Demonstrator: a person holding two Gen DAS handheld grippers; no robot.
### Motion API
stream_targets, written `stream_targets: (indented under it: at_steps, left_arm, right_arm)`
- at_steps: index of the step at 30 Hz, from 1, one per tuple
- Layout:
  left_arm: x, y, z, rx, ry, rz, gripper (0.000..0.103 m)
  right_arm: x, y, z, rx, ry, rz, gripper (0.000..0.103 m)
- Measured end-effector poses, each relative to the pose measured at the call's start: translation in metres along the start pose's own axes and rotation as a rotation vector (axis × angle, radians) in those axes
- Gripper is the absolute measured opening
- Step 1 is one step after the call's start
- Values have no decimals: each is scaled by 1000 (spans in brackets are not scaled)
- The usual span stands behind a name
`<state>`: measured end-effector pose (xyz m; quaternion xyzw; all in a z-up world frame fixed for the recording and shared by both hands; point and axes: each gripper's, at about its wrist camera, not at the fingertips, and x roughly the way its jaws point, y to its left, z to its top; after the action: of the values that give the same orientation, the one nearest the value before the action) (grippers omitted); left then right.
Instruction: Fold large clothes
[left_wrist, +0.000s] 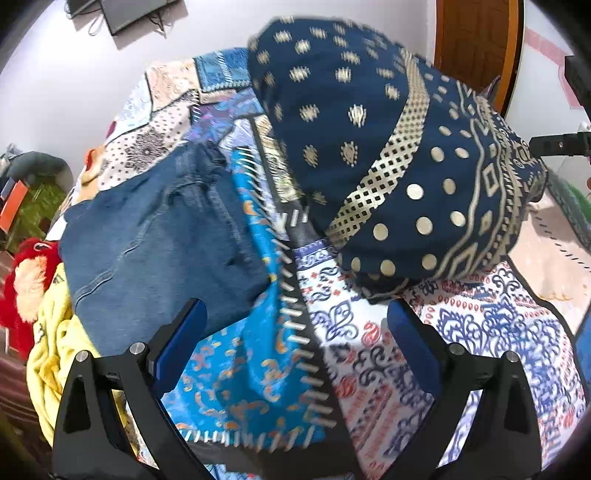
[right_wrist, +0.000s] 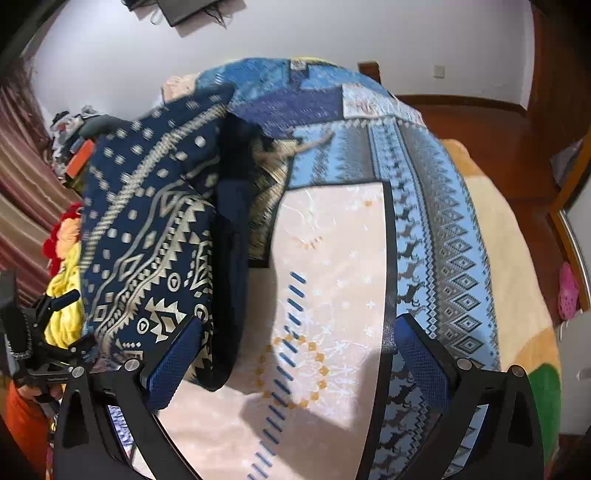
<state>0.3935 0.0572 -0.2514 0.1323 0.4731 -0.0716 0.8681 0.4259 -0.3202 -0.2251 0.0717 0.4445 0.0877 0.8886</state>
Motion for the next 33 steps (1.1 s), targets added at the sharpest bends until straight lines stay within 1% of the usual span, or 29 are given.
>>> stream_targets:
  at_steps: [2, 3, 7, 10, 14, 15, 17, 19, 23, 24, 28, 30, 31, 32, 33]
  left_arm:
    - [-13, 9, 0, -33, -26, -9, 99]
    - [-22, 15, 3, -55, -49, -14, 99]
    - [-41, 33, 21, -125, -121, -44, 99]
    - [-41, 45, 42, -184, -149, -108, 100]
    - [-17, 53, 73, -255, -141, -215, 100]
    - [-9, 54, 79, -275, -130, -250, 100]
    - [14, 56, 92, -318, -99, -348, 100]
    - [36, 56, 100, -346, -63, -406, 99]
    - [73, 62, 112, -440, -25, -553, 100]
    - [81, 63, 114, -462, -17, -577, 100]
    - [106, 62, 122, -498, 8, -651, 101]
    - [111, 60, 126, -494, -3, -654, 101]
    - [110, 58, 128, -482, -16, -644, 99]
    - [109, 57, 130, -475, -26, -645, 90]
    - [107, 57, 131, -475, -27, -643, 87]
  right_arm:
    - [-12, 7, 7, -33, -35, -14, 103]
    - [-17, 11, 12, -47, -47, -5, 103]
    - [-29, 24, 29, -59, -80, 72, 103]
    - [-18, 33, 45, -47, -69, 142, 103]
    - [13, 41, 62, -12, -4, 233, 103]
    - [25, 43, 68, -18, 9, 247, 103]
    - [46, 45, 77, -34, 41, 248, 103]
    - [73, 43, 86, -20, 88, 257, 103]
    - [117, 31, 97, 52, 170, 353, 103]
    - [125, 29, 100, 66, 177, 389, 103]
    - [139, 32, 111, 80, 164, 460, 103]
    - [143, 38, 113, 66, 156, 468, 103]
    - [143, 41, 113, 58, 151, 468, 98]
    - [142, 44, 113, 50, 149, 484, 91]
    - [141, 46, 112, 55, 152, 496, 81]
